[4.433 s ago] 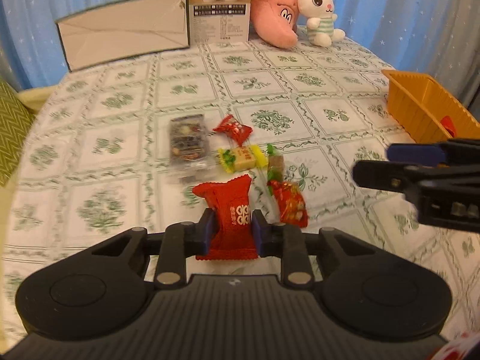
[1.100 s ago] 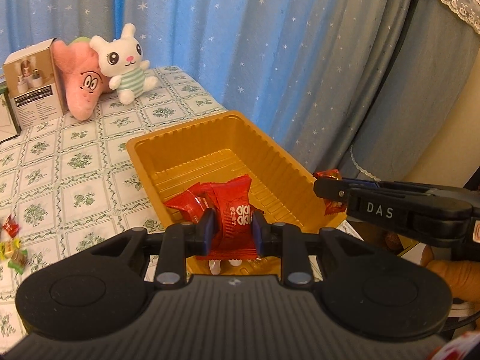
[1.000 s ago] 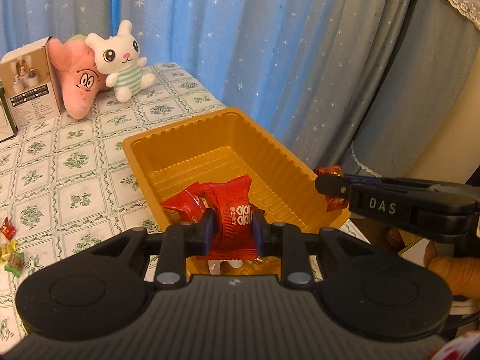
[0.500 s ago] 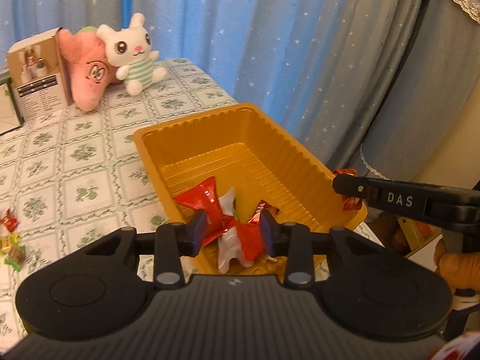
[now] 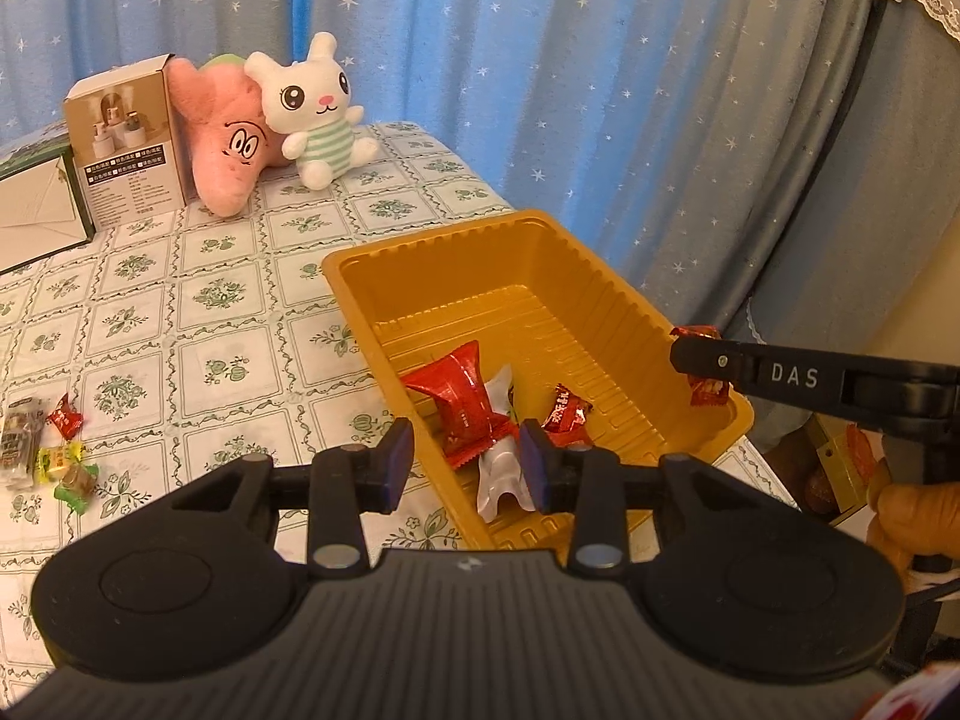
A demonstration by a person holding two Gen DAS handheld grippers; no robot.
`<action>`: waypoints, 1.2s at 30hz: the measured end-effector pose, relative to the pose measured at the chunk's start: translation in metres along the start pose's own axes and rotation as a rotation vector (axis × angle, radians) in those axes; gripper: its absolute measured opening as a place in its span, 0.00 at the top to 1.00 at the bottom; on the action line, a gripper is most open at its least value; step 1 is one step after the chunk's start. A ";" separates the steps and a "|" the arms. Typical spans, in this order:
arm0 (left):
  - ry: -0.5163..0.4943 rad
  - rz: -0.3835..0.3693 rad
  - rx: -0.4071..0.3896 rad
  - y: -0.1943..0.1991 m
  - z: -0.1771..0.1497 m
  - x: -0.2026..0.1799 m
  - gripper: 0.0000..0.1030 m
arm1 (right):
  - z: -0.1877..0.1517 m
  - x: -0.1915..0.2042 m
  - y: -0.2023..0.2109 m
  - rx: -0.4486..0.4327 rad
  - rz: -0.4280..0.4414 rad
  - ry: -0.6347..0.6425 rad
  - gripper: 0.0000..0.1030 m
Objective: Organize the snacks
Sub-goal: 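Carry both snacks over the orange tray and open the left tool to drop the red bag, then open the right tool to drop the red candy packet into the tray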
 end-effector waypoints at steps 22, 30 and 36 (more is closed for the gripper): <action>0.052 0.036 0.010 0.008 -0.013 0.020 0.67 | 0.001 0.000 -0.007 0.014 0.079 -0.058 0.44; 0.071 0.051 -0.006 0.029 -0.020 0.022 0.67 | -0.013 -0.001 0.015 0.032 0.044 -0.064 0.44; 0.067 0.066 -0.025 0.052 -0.025 0.019 0.67 | -0.026 0.010 0.039 0.030 0.026 -0.032 0.44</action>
Point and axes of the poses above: each gripper's, at about its wrist camera, not at the fingertips, and y roughly against the way its jaws point, x to its left, z to its top, the point moved 2 cm from there along -y, roughly the way its jaws point, and after that the axes turned 9 degrees about -z, right-handed, at the moved point
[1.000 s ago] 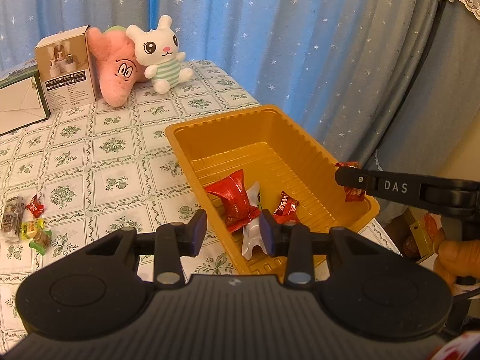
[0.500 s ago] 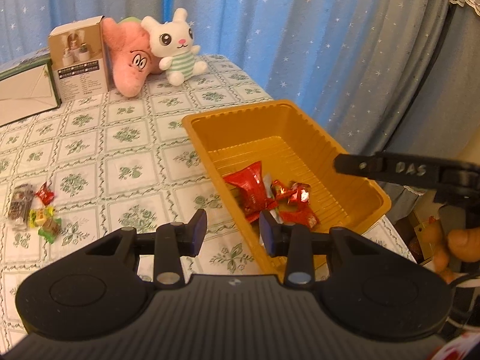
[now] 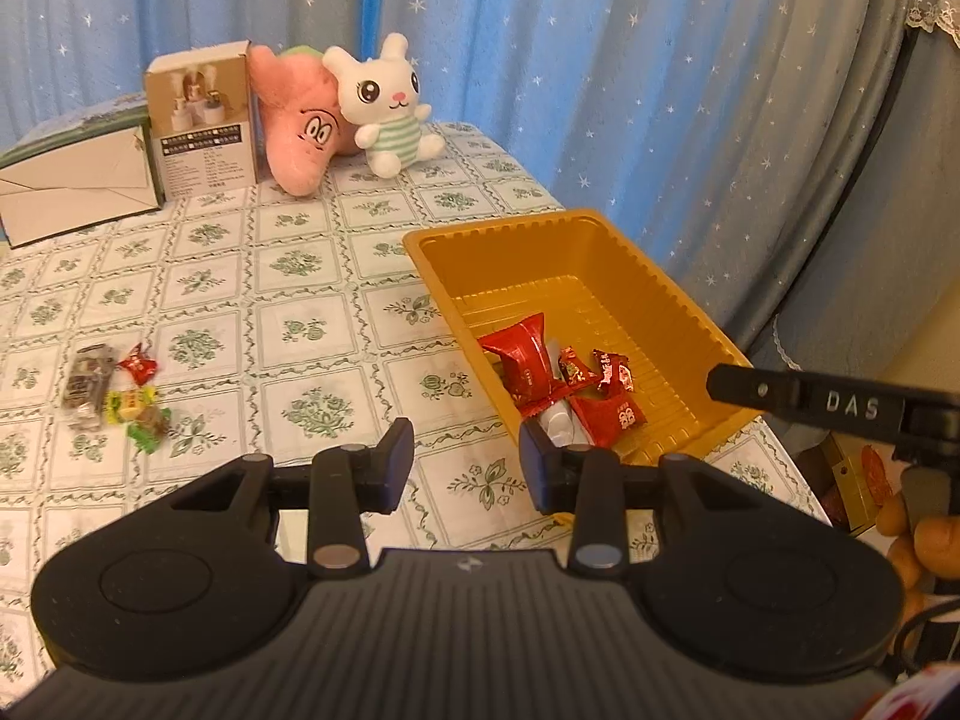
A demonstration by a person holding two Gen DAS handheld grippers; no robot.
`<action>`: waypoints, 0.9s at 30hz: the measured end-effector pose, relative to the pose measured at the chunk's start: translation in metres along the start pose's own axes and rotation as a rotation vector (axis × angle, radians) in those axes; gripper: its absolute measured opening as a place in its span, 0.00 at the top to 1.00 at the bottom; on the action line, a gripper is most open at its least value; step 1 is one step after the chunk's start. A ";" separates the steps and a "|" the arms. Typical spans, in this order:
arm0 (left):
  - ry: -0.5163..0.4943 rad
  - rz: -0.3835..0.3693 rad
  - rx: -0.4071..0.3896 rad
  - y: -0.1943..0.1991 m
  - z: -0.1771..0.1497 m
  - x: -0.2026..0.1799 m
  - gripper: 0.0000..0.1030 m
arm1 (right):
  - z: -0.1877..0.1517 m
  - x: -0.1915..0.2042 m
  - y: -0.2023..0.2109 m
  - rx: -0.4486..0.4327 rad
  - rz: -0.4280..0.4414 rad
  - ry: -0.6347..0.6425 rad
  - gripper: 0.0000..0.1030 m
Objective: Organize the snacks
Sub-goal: 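Open the right tool to drop the red candy packet into the tray, then withdraw both open tools from the tray back to the remaining snacks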
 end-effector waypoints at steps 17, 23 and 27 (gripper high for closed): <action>0.046 0.065 -0.052 0.079 -0.039 0.022 0.67 | -0.034 0.061 0.055 -0.027 0.063 0.124 0.44; 0.078 0.110 -0.065 0.099 -0.049 0.043 0.67 | -0.041 0.080 0.062 -0.027 0.086 0.153 0.44; 0.098 0.136 -0.069 0.111 -0.054 0.056 0.67 | -0.045 0.092 0.066 -0.030 0.102 0.171 0.44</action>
Point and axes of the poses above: each gripper's, at about its wrist camera, not at the fingertips, and y roughly against the way its jaws point, x to its left, z to its top, the point moved 2 cm from there along -y, roughly the way its jaws point, and after that the axes turned 9 degrees about -z, right-handed, at the moved point
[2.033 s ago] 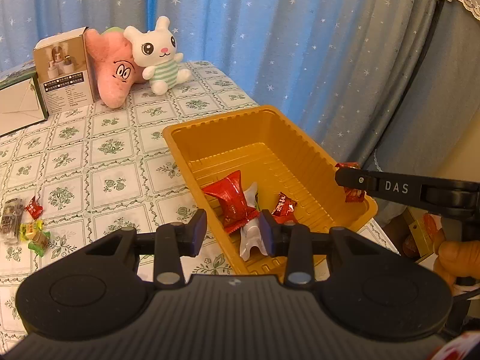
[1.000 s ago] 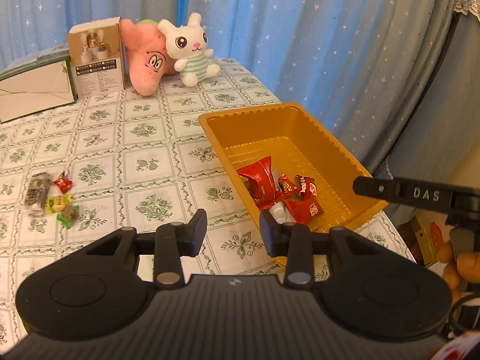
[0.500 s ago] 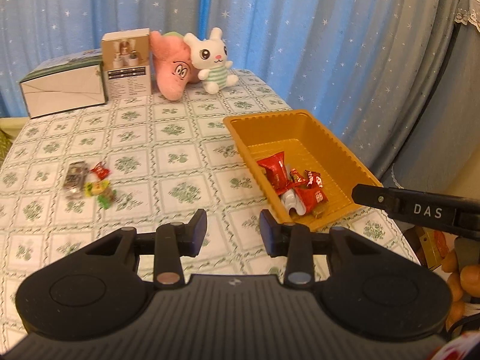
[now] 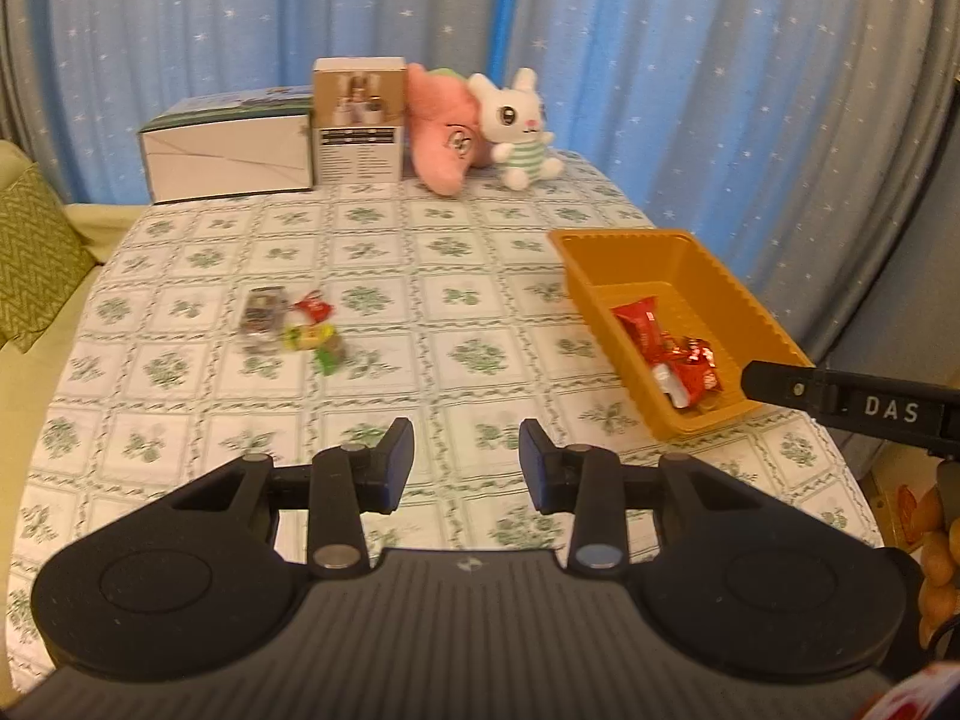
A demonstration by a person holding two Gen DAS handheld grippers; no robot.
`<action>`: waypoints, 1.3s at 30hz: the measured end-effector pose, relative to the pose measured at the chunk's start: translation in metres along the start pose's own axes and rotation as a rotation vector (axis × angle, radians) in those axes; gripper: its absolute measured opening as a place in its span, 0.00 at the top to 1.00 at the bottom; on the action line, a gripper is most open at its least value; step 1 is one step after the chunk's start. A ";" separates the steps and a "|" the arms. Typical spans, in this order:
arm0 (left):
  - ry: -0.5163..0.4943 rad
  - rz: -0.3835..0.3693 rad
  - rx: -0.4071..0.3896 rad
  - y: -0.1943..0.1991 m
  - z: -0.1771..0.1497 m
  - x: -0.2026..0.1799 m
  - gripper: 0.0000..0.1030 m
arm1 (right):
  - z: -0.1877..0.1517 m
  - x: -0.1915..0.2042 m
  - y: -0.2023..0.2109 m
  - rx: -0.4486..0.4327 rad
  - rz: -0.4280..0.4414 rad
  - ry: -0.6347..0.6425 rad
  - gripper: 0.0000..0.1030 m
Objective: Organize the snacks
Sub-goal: 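Withdraw both open tools from the tray back to the remaining snacks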
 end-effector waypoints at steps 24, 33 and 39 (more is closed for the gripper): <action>0.051 0.099 -0.025 0.027 -0.004 0.065 0.67 | 0.000 0.075 -0.014 0.005 0.073 0.113 0.44; 0.075 0.139 -0.033 0.024 0.000 0.101 0.67 | -0.002 0.103 -0.034 0.002 0.091 0.151 0.44; 0.086 0.166 -0.022 0.012 0.005 0.126 0.67 | -0.004 0.121 -0.056 0.002 0.121 0.149 0.44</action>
Point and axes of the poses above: each gripper's, at about its wrist camera, not at the fingertips, and y roughly against the way its jaws point, x to its left, z to its top, the point moved 2 cm from there along -y, roughly the way its jaws point, and after that the axes turned 9 degrees about -z, right-handed, at the moved point
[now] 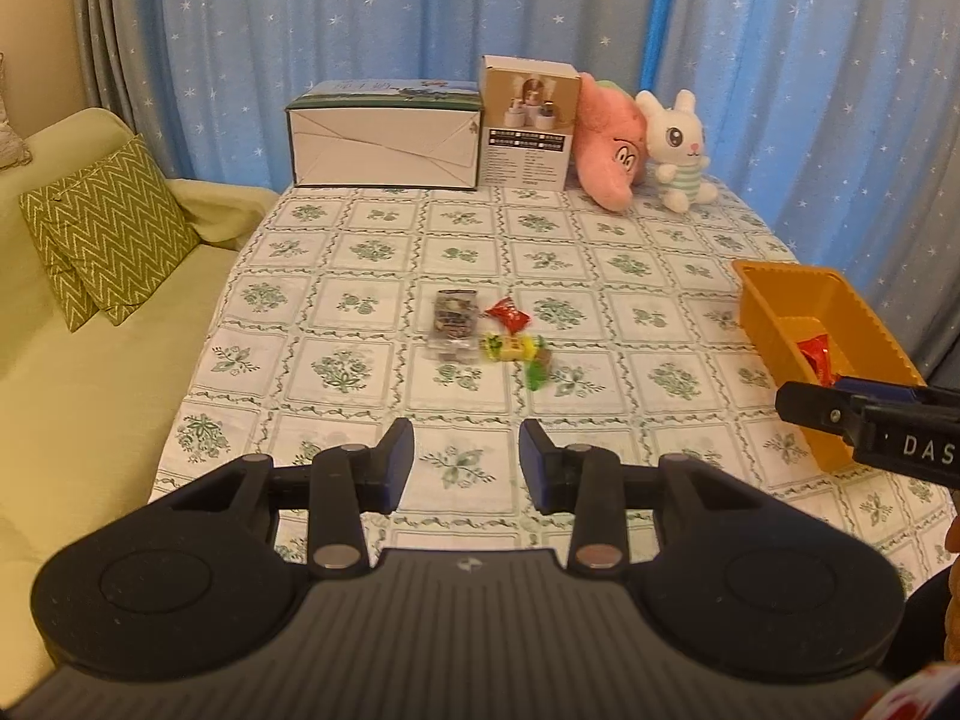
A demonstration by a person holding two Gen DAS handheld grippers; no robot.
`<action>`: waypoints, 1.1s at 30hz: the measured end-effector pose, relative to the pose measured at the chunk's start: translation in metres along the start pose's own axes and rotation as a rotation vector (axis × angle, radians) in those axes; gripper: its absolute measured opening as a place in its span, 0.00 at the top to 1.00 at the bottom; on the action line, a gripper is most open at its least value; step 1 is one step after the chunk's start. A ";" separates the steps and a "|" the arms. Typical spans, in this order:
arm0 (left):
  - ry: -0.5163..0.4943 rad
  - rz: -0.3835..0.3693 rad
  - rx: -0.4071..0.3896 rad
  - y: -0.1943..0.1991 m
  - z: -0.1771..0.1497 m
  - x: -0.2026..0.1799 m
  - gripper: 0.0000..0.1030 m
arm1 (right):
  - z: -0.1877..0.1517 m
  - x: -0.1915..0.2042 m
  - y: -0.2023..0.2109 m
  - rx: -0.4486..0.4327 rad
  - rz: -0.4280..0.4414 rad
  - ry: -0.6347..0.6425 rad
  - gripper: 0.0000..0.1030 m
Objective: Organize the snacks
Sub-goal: 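Withdraw both open tools from the tray back to the remaining snacks, then grasp the clear nut snack packet with the left tool while the right tool grasps a green-wrapped candy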
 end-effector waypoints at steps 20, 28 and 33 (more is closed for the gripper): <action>0.035 0.013 0.031 -0.097 0.025 0.044 0.67 | 0.001 0.038 -0.120 0.035 0.075 0.054 0.44; 0.048 0.043 0.012 -0.145 0.039 0.056 0.67 | 0.001 0.054 -0.167 0.046 0.101 0.067 0.45; 0.077 0.019 0.026 -0.166 0.045 0.063 0.67 | 0.000 0.061 -0.194 0.070 0.103 0.060 0.56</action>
Point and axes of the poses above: each gripper's, at about its wrist camera, not at the fingertips, and y roughly against the way its jaws point, x to its left, z to its top, the point moved 2 cm from there along -y, roughly the way its jaws point, and after that the axes turned 9 degrees about -z, right-handed, at the moved point
